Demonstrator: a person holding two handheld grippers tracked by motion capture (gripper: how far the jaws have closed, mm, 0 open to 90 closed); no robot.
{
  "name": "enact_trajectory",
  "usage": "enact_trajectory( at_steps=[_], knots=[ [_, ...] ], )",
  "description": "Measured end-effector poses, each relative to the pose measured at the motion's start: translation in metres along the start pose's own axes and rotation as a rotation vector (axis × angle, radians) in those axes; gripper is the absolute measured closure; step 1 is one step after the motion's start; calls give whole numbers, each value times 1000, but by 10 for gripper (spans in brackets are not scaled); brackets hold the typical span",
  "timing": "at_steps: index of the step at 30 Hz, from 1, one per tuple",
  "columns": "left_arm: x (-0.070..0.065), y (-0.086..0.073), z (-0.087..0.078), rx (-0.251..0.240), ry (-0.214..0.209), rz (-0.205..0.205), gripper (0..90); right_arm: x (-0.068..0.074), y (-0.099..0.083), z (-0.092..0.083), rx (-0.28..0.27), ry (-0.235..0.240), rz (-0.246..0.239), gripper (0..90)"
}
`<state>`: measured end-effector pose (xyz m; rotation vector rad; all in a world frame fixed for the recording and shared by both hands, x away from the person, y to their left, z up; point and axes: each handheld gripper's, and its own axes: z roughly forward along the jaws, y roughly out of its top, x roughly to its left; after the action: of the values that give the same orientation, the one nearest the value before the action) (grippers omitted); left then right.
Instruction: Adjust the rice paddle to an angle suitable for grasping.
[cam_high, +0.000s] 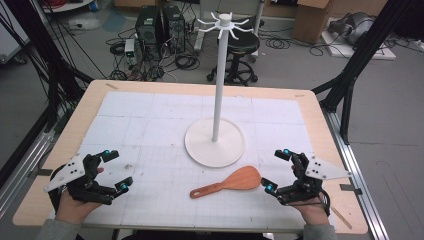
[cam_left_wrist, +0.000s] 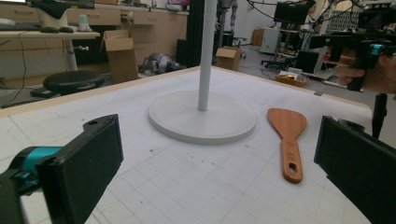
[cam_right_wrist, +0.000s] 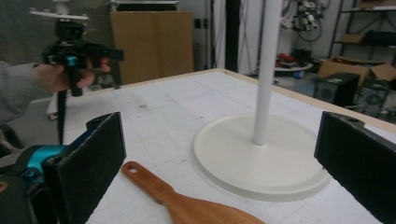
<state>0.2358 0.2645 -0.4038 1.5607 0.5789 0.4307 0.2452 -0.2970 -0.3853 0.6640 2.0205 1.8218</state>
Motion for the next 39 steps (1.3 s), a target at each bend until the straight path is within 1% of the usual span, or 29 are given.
enact_trajectory(
  at_steps=[3, 4, 6, 7, 8, 9, 11, 14, 16, 17, 19, 20, 21, 22, 23, 24, 25, 26, 27, 28, 29, 31, 32, 33, 35, 36, 39],
  knots=[
    [0, 0, 0, 7, 1, -2, 17, -1, 0, 2, 4, -37, 34, 3],
    [0, -1, 0, 8, 1, -2, 17, -1, 1, 3, 2, -38, 46, 3],
    [0, -1, 0, 11, 1, 0, 17, -1, 1, 3, -2, -35, 43, 3],
    [0, -1, 0, 12, 2, 1, 17, -1, 1, 3, -3, -31, 40, 3],
    [0, -1, 0, 13, 0, 2, 17, 0, 1, 3, 1, -13, 28, 3],
    [0, -1, 0, 14, 0, -1, 17, 0, 1, 4, 1, -9, 15, 3],
    [0, -1, 0, 15, 0, -1, 17, 1, 2, 5, 7, 9, 19, 4],
    [0, -1, 1, 17, 0, 1, 17, 1, 2, 8, 21, 29, 4, 6],
    [0, -2, 1, 21, 2, 6, 17, 3, 2, 11, 31, 45, -19, 49],
    [0, -2, 1, 18, 2, 3, 17, 4, 2, 13, 35, 49, -32, 50],
    [0, -2, 0, 17, 3, 1, 17, 5, 1, 18, 51, 62, -31, 60],
    [0, -2, 0, 17, 3, 1, 17, 4, 0, 21, 60, 75, -35, 100],
    [0, -2, 0, 18, 4, -1, 17, 4, -1, 24, 75, 89, -30, 168],
    [0, -2, 0, 18, 5, -1, 17, 3, -1, 26, 87, 102, -34, 175],
    [0, -2, 0, 22, 2, 1, 17, 3, -2, 29, 99, 108, -29, 201],
    [0, -2, 1, 22, 1, 0, 17, 2, -2, 32, 112, 120, -11, 260],
    [0, -2, 1, 23, 1, 0, 17, 1, -3, 35, 119, 133, -10, 301],
    [0, -2, 1, 23, 0, 1, 17, 1, -3, 37, 123, 132, -18, 328],
    [0, -2, 1, 23, 0, 1, 17, 1, -3, 37, 123, 132, -18, 328],
    [-1, -3, 1, 23, 0, 0, 17, 2, -2, 41, 134, 144, -14, 400],
    [-1, -3, 1, 23, 0, 0, 17, 2, -2, 42, 139, 147, -15, 436],
    [-1, -3, 0, 23, 2, -3, 17, 4, -2, 45, 140, 149, -31, 497],
    [-1, -3, 0, 23, 2, -3, 17, 4, -2, 45, 140, 149, -31, 497],
    [-1, -3, 0, 23, 2, -5, 17, 5, -2, 46, 143, 147, -34, 550],
    [-1, -4, 0, 28, 1, -4, 17, 6, -1, 48, 136, 137, -58, 636],
    [-1, -4, 0, 28, 0, -3, 17, 6, 0, 49, 131, 140, -66, 728],
    [-2, -4, 0, 27, -1, 2, 18, 6, 1, 52, 127, 139, -68, 825]
  ],
)
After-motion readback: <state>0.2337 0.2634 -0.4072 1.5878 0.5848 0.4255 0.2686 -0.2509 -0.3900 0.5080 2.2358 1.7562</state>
